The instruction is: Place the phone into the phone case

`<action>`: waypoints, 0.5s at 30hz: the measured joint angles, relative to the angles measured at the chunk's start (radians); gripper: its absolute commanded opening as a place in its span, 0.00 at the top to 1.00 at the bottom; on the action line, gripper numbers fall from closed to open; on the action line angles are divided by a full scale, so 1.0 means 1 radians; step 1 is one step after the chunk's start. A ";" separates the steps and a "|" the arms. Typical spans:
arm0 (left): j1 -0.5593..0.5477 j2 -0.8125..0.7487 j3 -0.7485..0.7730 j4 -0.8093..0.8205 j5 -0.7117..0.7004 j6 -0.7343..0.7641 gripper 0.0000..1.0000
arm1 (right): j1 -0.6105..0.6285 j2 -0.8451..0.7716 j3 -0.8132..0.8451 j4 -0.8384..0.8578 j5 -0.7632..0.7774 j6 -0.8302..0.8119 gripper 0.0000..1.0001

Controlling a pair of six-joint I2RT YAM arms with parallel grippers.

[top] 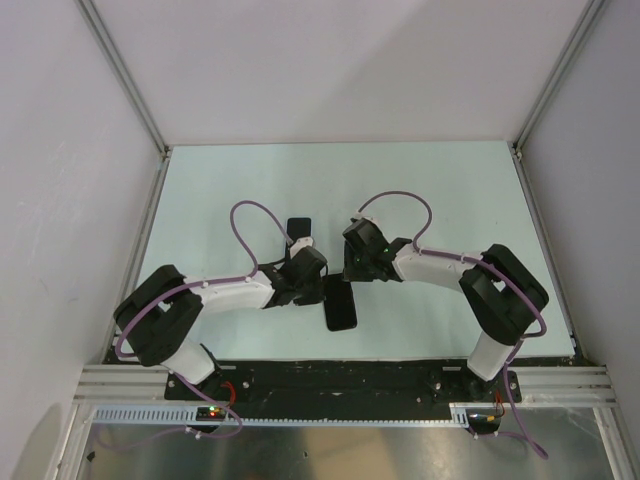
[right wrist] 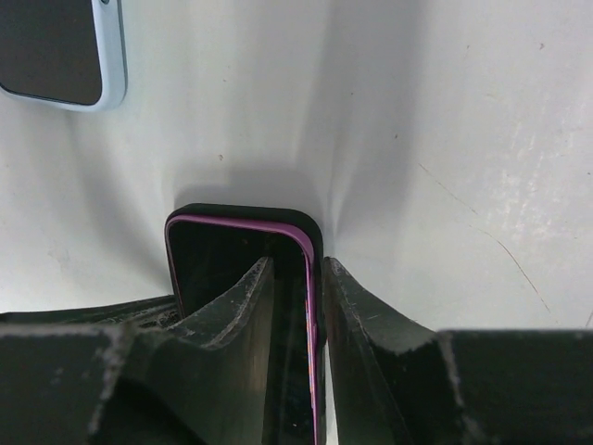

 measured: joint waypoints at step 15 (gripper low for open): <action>0.008 -0.004 0.001 0.000 0.003 0.000 1.00 | -0.001 -0.005 0.016 -0.049 0.021 -0.024 0.63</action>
